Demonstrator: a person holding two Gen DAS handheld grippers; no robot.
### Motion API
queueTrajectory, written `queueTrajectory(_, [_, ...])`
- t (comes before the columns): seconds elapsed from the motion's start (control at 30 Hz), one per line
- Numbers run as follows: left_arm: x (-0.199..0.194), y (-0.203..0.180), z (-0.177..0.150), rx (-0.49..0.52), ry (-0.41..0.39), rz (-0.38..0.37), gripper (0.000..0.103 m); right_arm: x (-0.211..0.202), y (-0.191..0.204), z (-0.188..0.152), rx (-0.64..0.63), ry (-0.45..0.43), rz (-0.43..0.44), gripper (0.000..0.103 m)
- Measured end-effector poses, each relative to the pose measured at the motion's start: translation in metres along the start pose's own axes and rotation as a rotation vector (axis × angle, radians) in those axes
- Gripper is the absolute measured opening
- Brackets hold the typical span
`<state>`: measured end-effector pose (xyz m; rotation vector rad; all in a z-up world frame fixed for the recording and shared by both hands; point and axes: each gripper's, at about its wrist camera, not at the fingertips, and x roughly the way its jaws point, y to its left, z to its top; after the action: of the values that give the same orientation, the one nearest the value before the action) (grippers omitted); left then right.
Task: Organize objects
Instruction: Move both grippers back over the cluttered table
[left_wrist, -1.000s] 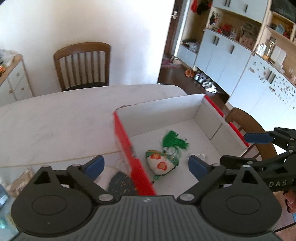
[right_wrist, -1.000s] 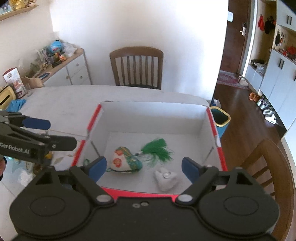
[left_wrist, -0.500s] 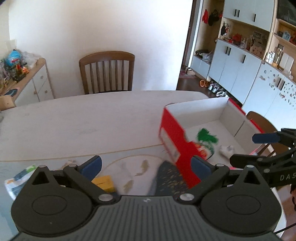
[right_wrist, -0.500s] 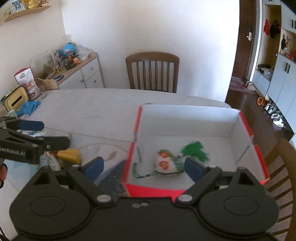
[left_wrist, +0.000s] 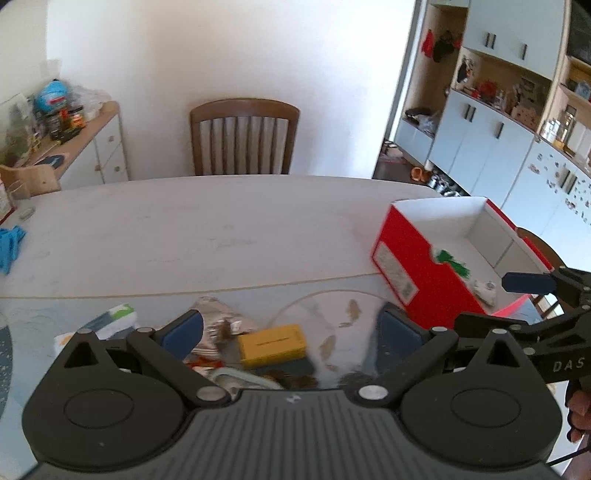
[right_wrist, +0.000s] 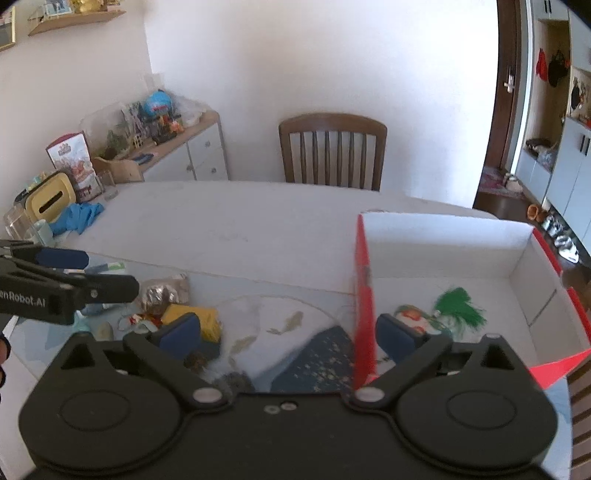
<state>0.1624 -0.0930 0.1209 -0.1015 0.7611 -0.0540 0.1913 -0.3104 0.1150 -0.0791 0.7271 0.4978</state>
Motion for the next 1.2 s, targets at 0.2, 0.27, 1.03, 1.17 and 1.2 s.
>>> queueTrajectory(0.2, [0.001, 0.037, -0.013, -0.023, 0.017, 0.023, 0.103, 0.012, 0.02, -0.005, -0.016, -0.004, 0.059, 0.102])
queueTrajectory(0.27, [0.002, 0.048, -0.018, -0.02, 0.027, 0.03, 0.103, 0.018, 0.027, -0.005, -0.037, 0.002, 0.031, 0.102])
queueTrajectory(1.03, [0.036, 0.15, -0.098, -0.122, 0.155, 0.174, 0.102, 0.095, 0.053, -0.044, -0.091, 0.247, -0.022, 0.082])
queueTrajectory(1.17, [0.042, 0.155, -0.102, -0.12, 0.15, 0.185, 0.098, 0.101, 0.054, -0.046, -0.084, 0.267, -0.025, 0.079])
queueTrajectory(1.2, [0.044, 0.156, -0.103, -0.122, 0.154, 0.184, 0.096, 0.102, 0.054, -0.046, -0.082, 0.272, -0.023, 0.077])
